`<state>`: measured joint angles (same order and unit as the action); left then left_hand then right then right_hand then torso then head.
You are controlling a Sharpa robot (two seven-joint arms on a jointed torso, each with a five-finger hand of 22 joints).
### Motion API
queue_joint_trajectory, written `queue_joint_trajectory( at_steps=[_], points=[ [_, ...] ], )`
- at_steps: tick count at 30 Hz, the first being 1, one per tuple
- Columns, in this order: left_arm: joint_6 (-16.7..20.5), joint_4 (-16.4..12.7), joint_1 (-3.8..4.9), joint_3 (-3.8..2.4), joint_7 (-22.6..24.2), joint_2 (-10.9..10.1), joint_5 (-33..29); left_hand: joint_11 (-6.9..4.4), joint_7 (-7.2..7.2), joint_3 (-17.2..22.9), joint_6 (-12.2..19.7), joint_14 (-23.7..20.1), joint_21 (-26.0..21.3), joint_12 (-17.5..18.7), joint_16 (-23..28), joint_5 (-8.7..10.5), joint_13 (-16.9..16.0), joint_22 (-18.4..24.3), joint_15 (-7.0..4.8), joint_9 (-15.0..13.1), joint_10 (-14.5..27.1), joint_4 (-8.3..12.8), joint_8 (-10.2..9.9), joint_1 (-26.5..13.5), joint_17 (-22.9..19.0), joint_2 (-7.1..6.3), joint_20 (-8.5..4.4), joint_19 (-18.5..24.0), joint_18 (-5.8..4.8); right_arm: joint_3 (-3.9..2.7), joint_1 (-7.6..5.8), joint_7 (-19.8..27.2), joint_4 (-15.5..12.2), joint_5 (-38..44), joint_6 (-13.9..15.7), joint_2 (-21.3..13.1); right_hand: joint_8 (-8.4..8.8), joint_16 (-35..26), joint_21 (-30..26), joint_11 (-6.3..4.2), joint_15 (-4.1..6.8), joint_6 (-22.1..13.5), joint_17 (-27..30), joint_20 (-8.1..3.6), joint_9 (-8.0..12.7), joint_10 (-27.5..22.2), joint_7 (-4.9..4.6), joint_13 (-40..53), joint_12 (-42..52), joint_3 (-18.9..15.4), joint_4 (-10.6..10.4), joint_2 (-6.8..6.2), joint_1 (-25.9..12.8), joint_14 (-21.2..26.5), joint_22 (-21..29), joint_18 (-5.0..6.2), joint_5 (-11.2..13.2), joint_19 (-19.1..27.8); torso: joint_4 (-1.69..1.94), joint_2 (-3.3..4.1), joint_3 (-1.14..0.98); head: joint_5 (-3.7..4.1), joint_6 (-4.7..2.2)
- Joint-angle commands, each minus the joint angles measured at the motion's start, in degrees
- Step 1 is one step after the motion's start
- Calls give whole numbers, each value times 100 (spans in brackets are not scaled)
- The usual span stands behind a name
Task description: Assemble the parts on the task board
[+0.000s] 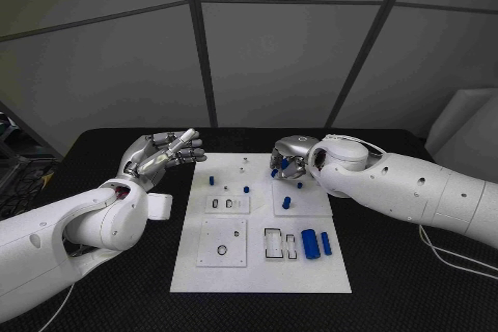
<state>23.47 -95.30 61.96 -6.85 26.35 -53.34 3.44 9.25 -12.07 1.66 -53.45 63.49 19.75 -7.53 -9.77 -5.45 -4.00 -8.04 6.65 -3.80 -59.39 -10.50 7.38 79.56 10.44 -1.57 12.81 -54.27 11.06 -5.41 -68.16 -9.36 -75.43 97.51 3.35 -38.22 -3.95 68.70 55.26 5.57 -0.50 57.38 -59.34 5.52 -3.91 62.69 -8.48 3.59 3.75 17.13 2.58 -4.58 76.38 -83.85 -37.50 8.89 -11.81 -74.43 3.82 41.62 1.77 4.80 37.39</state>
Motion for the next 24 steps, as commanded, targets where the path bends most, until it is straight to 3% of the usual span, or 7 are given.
queue_joint_trajectory(
  at_steps=[1,9,24],
  points=[
    [-91,3,8,-4,-4,10,18,17,-29,-27,13,-29,-27,12,19,31,9,5,-1,7,24,21,-35,6,5,41,-4,-28,-58,-3,-12,36,30,28,85,18,3,42,57,-7,-12,54,-29,0,-10,64,10,-1,24,64,-1,42,30,-233,-43,-44,-12,-4,-2,6,-1,0,14],
    [-106,13,8,-4,-26,20,18,18,-30,-31,15,-31,-26,19,27,30,10,6,0,7,29,21,-40,1,8,46,-3,-34,-58,-3,-12,68,134,0,-24,91,-17,261,394,-42,15,172,-249,-12,-21,240,23,4,38,274,-56,66,52,-262,-452,-95,38,-76,1,13,2,7,29],
    [-126,21,8,-4,-52,17,18,20,-32,-33,17,-29,-24,28,35,30,10,6,0,7,34,23,-46,0,12,52,-3,-44,-57,-2,-12,67,300,-42,-287,196,-13,357,542,-56,24,247,-315,-17,-23,331,29,3,11,493,-92,56,74,-254,-605,-109,148,-54,-1,22,2,-20,74]
  ],
)
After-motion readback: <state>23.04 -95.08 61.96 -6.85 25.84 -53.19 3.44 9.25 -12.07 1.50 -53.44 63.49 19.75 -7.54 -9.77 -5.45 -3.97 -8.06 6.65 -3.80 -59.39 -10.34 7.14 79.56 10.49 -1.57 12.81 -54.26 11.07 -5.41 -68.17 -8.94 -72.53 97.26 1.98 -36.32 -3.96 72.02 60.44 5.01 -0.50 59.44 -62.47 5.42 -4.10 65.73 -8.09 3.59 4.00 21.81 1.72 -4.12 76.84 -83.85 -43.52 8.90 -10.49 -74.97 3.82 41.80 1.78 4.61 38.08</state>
